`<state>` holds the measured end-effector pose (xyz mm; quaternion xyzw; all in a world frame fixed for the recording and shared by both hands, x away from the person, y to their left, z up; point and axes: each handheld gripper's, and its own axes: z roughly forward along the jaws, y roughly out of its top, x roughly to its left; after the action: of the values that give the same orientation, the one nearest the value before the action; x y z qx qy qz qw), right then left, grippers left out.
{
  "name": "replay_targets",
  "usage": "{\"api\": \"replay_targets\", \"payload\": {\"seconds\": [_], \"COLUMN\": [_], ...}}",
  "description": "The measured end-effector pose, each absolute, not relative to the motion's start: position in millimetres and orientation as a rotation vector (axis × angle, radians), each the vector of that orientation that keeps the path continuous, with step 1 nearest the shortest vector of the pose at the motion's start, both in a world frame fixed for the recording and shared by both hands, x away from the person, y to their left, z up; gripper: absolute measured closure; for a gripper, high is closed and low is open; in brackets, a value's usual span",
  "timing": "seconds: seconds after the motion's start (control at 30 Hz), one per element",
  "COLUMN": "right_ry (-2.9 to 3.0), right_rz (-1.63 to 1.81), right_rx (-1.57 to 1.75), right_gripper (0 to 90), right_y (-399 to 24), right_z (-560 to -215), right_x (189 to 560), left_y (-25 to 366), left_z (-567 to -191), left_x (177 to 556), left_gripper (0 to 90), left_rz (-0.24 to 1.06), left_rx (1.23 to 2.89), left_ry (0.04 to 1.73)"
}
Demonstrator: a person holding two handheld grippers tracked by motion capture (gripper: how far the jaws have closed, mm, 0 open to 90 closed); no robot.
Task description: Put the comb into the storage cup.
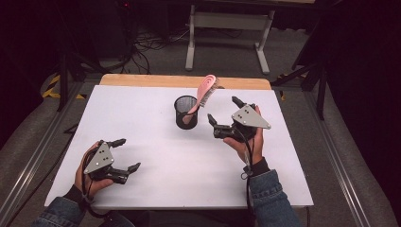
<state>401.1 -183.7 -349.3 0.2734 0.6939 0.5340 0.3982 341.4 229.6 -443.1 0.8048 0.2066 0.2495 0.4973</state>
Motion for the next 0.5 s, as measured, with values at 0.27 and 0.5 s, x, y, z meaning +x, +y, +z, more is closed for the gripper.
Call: {"api": "replay_targets", "payload": {"seconds": [0.27, 0.5], "right_ry": [1.769, 1.782], "right_rz": [1.347, 1.336], "right_rx": [0.673, 0.697], "right_gripper": [4.9, 5.6], "right_y": [-180.7, -181.5], "right_z": [-352.3, -353.2], "right_x": [396.3, 394.9], "left_y": [228.9, 229.1], "left_z": [-443.1, -443.0], "left_x": [341.6, 341.7], "left_gripper": [7.5, 7.5], "left_rz": [0.603, 0.608], "left_rx": [1.948, 1.949], "left_ry": [0.491, 0.494]}}
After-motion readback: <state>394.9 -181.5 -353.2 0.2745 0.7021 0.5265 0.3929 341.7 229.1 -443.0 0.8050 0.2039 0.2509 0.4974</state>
